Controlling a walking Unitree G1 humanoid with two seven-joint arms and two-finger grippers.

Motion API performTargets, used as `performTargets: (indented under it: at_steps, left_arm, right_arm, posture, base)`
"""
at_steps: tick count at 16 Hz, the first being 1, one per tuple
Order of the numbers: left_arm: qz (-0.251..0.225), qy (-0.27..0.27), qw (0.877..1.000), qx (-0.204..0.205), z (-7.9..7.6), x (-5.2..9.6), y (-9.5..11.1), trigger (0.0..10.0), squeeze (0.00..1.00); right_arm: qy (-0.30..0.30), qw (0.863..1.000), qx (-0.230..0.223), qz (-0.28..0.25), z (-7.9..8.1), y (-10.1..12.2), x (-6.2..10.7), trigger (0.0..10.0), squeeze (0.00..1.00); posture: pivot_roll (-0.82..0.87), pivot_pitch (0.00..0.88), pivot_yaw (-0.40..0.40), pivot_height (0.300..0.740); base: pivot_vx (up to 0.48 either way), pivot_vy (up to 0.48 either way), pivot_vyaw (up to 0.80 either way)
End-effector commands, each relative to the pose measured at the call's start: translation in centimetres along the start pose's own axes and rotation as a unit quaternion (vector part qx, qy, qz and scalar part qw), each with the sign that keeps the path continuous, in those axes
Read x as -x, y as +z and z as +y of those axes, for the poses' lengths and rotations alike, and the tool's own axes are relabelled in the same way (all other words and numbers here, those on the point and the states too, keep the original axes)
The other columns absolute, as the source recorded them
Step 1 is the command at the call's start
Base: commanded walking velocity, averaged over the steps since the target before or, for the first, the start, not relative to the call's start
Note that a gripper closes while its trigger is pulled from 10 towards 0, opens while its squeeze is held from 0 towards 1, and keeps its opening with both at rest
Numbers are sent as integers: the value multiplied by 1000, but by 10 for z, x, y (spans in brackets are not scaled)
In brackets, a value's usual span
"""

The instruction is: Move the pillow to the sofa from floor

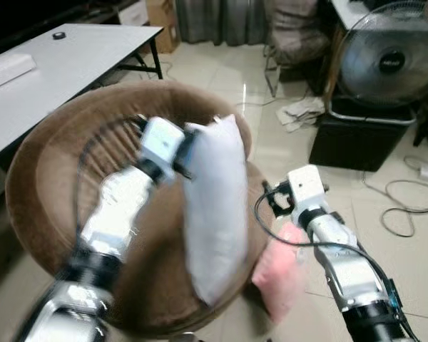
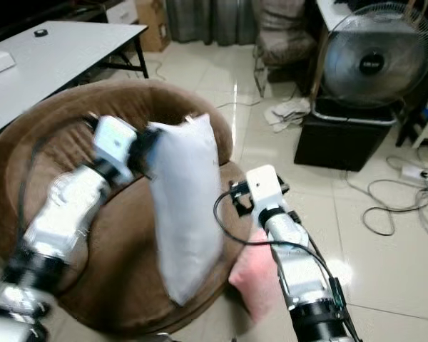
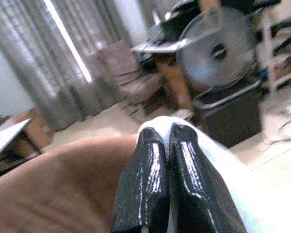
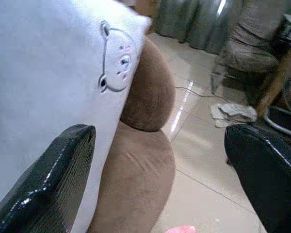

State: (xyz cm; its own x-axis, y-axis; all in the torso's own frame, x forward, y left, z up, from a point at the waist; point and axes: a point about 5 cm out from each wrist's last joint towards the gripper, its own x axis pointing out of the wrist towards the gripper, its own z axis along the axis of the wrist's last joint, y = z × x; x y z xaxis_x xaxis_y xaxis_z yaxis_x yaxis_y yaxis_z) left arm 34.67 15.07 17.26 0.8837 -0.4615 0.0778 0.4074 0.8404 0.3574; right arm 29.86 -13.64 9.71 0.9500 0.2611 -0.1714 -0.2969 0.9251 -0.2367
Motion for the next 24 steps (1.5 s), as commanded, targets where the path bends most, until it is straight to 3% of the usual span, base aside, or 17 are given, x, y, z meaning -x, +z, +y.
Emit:
performTargets:
  at_steps: [1,4,7,9,12,13,18,19,24]
  left_arm:
    - [-9,13,999,-27,16,-5,8,10000,0]
    - [51,24,996,-65,37,-6,-14,10000,0]
    - [106,35,989,-93,48,-2,-34,10000,0]
    - [164,91,974,-129,67,6,-47,10000,0]
    - [209,157,950,-170,89,19,-54,10000,0]
    - [242,187,932,-192,104,30,-57,10000,0]
    - [307,212,899,-229,127,53,-64,10000,0]
    - [328,224,887,-235,136,67,-68,10000,0]
    - [339,226,883,-235,140,74,-71,10000,0]
  right_arm:
    - [22,1000,11,-7,6,5,0,10000,0]
    - [49,999,24,5,10,1,6,10000,0]
    - [121,992,38,23,22,-2,13,10000,0]
    - [172,984,32,36,30,-7,16,10000,0]
    - [204,978,35,32,38,-6,13,10000,0]
    - [221,974,44,33,40,-4,10,10000,0]
    - [261,964,42,20,47,2,10,10000,0]
    - [268,962,41,19,49,2,10,10000,0]
    - [268,962,43,15,50,2,9,10000,0]
  posture:
    - [95,0,54,740]
    - [83,0,39,740]
    - [56,0,31,740]
    - [40,0,20,740]
    - [29,0,13,740]
    - [28,0,10,740]
    - [31,0,18,740]
    - [31,0,21,740]
    - [38,0,21,740]
  base:
    - [0,0,0]
    - [0,0,0]
    - [0,0,0]
    - [0,0,0]
    - [0,0,0]
    - [0,0,0]
    - [0,0,0]
    - [0,0,0]
    - [0,0,0]
